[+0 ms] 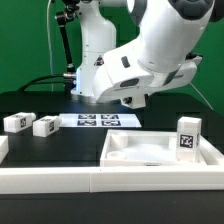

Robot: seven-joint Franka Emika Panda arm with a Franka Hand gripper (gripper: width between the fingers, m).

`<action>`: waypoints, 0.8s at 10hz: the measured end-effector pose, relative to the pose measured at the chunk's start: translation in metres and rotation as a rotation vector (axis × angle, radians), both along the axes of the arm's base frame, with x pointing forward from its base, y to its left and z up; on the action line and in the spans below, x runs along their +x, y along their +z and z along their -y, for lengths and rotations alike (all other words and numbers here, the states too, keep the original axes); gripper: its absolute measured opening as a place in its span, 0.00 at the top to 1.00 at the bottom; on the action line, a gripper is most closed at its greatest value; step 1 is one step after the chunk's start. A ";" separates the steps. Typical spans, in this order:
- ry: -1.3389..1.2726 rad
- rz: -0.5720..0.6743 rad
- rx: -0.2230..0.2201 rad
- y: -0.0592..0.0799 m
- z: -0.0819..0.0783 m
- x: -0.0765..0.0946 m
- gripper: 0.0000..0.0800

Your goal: Assemble square table

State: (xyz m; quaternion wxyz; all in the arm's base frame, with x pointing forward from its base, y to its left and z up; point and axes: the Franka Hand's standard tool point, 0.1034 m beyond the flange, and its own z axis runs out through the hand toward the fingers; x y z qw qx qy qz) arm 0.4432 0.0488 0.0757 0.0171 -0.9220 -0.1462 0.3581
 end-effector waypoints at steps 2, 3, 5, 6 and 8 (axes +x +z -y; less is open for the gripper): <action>-0.002 0.074 0.024 0.024 0.009 0.016 0.64; -0.001 0.117 0.036 0.033 0.013 0.026 0.64; -0.010 0.256 0.048 0.034 0.016 0.037 0.64; -0.014 0.332 0.053 0.035 0.019 0.035 0.64; -0.019 0.475 0.069 0.034 0.022 0.042 0.64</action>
Offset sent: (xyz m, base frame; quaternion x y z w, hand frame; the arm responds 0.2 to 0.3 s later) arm 0.0195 -0.0122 0.0345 -0.0036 0.0795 -0.0162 0.9967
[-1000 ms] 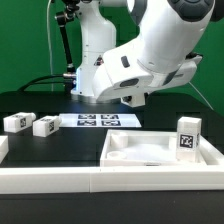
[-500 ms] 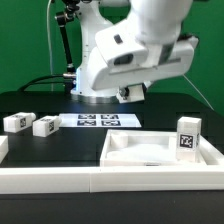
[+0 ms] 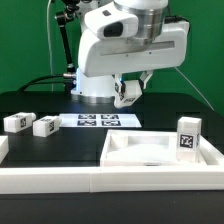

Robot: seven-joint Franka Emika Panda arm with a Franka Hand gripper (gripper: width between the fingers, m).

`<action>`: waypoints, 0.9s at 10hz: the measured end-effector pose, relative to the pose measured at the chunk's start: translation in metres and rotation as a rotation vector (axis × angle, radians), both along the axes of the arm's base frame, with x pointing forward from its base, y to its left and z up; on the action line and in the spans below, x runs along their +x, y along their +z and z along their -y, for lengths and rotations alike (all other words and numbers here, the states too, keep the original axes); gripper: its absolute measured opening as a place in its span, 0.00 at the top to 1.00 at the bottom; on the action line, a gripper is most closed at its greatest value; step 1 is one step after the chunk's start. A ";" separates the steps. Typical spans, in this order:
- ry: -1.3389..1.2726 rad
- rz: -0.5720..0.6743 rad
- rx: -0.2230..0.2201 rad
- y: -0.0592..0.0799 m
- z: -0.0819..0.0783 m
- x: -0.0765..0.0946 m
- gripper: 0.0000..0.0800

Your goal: Assemble square table

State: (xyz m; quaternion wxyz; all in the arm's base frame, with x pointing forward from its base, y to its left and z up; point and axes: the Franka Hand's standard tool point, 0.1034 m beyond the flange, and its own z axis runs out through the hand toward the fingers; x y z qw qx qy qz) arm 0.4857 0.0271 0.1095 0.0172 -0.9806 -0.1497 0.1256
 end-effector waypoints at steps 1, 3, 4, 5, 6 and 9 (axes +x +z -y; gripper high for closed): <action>0.006 0.065 0.014 -0.001 0.003 0.000 0.64; 0.010 0.143 0.026 0.002 0.010 0.008 0.64; 0.004 0.193 0.030 0.006 0.012 0.016 0.64; -0.005 0.203 0.030 0.007 0.014 0.018 0.64; -0.002 0.288 0.036 0.007 0.017 0.026 0.64; -0.005 0.477 0.030 0.005 0.032 0.026 0.64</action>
Offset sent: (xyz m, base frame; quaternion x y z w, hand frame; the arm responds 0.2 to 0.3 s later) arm 0.0167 -0.0076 0.0191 -0.0071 0.1605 0.0063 0.9870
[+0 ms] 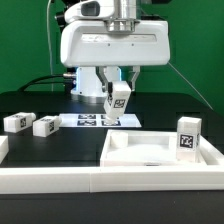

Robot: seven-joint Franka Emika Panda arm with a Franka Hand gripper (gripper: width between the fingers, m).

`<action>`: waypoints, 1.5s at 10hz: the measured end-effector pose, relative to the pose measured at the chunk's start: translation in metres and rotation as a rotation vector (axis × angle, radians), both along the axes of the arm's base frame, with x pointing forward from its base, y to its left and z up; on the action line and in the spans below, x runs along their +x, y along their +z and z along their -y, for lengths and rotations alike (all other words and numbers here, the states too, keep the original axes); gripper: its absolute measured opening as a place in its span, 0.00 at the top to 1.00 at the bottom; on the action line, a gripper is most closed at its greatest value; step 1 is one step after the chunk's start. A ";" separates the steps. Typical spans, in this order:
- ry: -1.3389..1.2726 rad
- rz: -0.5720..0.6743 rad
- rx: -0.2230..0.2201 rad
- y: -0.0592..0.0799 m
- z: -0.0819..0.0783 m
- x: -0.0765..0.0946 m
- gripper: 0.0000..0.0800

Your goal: Assemble square table

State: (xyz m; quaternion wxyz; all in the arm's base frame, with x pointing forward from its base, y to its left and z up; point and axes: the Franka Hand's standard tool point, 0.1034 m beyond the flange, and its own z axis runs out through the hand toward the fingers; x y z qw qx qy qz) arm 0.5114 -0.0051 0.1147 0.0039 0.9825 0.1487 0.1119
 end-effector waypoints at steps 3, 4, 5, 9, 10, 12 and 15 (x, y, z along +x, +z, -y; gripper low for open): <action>-0.134 -0.074 0.080 0.005 0.006 0.019 0.64; -0.154 -0.069 0.091 0.006 0.009 0.026 0.64; -0.150 -0.071 0.087 0.005 0.009 0.025 0.64; -0.160 -0.079 0.094 0.003 0.009 0.025 0.64; -0.188 -0.098 0.118 0.001 0.010 0.029 0.64; -0.188 -0.091 0.119 0.000 0.010 0.044 0.64; -0.180 0.014 0.080 0.001 0.022 0.048 0.64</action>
Offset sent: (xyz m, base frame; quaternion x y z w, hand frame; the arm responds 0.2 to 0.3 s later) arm 0.0331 0.0072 0.0072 0.0863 0.0047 0.1100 0.9902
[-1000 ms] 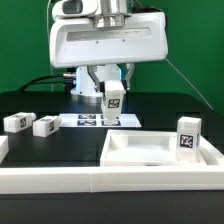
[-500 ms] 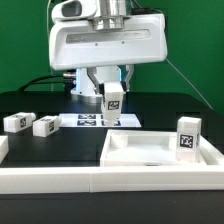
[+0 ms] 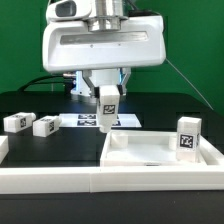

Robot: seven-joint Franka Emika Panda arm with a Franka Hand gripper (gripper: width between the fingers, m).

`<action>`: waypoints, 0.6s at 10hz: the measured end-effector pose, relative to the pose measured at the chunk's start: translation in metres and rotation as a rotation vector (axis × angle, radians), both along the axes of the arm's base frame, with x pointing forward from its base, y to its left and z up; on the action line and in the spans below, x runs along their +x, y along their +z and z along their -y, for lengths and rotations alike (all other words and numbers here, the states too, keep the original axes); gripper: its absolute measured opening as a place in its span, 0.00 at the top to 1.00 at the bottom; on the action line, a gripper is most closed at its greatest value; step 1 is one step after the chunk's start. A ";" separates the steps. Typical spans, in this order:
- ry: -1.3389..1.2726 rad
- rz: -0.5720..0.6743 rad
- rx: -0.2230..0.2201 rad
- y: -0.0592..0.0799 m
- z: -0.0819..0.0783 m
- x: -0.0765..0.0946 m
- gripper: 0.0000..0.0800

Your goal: Assemble square table

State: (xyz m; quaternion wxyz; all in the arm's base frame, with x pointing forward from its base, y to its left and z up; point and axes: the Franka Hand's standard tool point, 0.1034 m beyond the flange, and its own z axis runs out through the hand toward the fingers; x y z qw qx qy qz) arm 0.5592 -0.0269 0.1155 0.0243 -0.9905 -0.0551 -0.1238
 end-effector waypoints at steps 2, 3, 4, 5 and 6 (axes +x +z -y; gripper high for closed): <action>-0.021 0.117 -0.060 -0.001 0.014 -0.002 0.64; -0.029 0.155 -0.076 0.001 0.019 0.002 0.64; -0.037 0.254 -0.133 0.008 0.033 0.008 0.64; -0.075 0.210 -0.071 0.001 0.018 0.006 0.64; -0.084 0.216 -0.054 0.005 0.009 0.013 0.64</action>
Offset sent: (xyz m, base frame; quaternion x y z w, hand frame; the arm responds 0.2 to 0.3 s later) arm 0.0153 0.0143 0.0074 0.0482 0.2476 0.0476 0.9665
